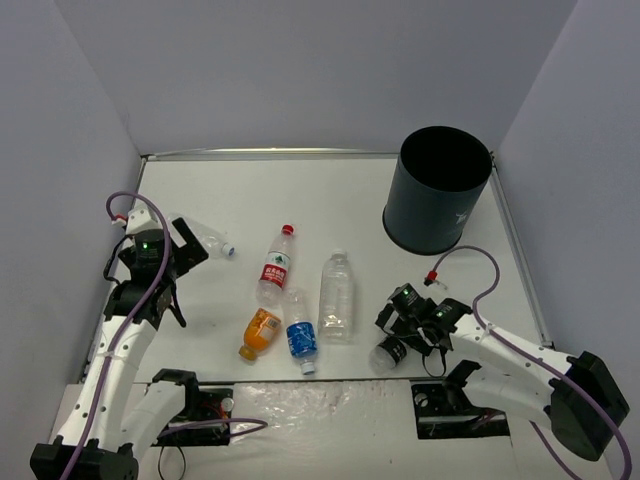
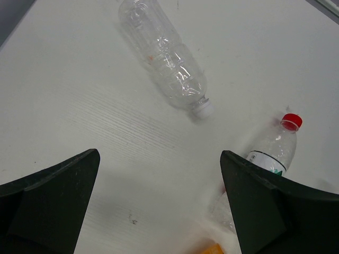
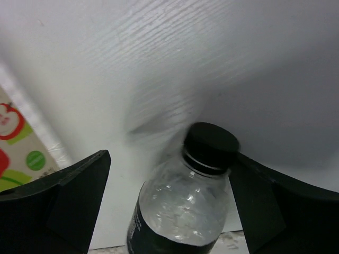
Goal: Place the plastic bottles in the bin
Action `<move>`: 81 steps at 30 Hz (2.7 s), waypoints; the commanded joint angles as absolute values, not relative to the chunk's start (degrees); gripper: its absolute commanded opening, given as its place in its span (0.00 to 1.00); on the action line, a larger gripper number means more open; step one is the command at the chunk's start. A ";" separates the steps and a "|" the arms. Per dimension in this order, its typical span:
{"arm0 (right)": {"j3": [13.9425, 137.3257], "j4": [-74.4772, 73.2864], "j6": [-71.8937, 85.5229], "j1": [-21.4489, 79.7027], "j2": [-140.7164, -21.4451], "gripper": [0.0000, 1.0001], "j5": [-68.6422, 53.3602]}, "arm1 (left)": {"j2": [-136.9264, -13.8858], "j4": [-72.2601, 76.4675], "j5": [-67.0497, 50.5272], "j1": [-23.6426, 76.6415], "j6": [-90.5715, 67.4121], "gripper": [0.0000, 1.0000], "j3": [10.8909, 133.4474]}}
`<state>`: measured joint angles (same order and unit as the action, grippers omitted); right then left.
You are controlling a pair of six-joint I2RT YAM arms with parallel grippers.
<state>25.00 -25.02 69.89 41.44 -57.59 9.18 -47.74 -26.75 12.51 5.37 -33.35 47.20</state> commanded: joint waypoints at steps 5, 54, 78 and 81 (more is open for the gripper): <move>21.56 -21.39 78.92 42.01 -48.73 0.49 11.83 | -46.93 -24.40 13.90 5.62 -33.19 0.97 48.25; 102.63 -7.79 13.74 4.15 -94.90 1.00 15.68 | -51.15 -22.64 10.29 5.64 -32.66 0.97 48.92; 82.49 -26.91 34.56 55.55 -99.84 1.00 33.81 | -51.73 -22.95 7.31 6.89 -33.32 0.97 47.55; 82.24 -28.41 35.75 55.49 -101.97 1.00 34.98 | -51.44 -22.23 7.14 7.12 -33.40 0.97 46.75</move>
